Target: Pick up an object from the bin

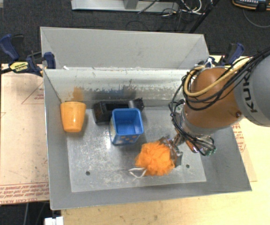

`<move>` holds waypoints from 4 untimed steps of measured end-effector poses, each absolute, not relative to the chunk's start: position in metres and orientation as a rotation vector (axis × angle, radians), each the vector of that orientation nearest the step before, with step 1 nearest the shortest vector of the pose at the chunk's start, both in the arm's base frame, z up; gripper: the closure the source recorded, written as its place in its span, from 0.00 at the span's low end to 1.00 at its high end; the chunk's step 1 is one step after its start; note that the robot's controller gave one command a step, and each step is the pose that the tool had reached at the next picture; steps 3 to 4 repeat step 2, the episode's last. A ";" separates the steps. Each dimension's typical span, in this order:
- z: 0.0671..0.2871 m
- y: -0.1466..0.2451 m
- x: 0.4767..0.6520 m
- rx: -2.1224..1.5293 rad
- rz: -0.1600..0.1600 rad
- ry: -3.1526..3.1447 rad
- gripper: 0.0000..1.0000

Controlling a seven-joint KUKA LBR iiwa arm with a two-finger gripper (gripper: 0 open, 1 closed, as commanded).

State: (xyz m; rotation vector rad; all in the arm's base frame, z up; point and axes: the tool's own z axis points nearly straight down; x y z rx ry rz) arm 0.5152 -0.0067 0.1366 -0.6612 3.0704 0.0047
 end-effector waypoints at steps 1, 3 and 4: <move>0.150 0.000 0.516 -0.668 0.005 3.063 1.00; 0.194 0.016 0.491 -0.661 0.008 3.072 1.00; 0.194 0.016 0.491 -0.661 0.008 3.072 1.00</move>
Offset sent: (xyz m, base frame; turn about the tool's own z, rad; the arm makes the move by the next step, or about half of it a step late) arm -0.0342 0.0300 0.0763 -0.0142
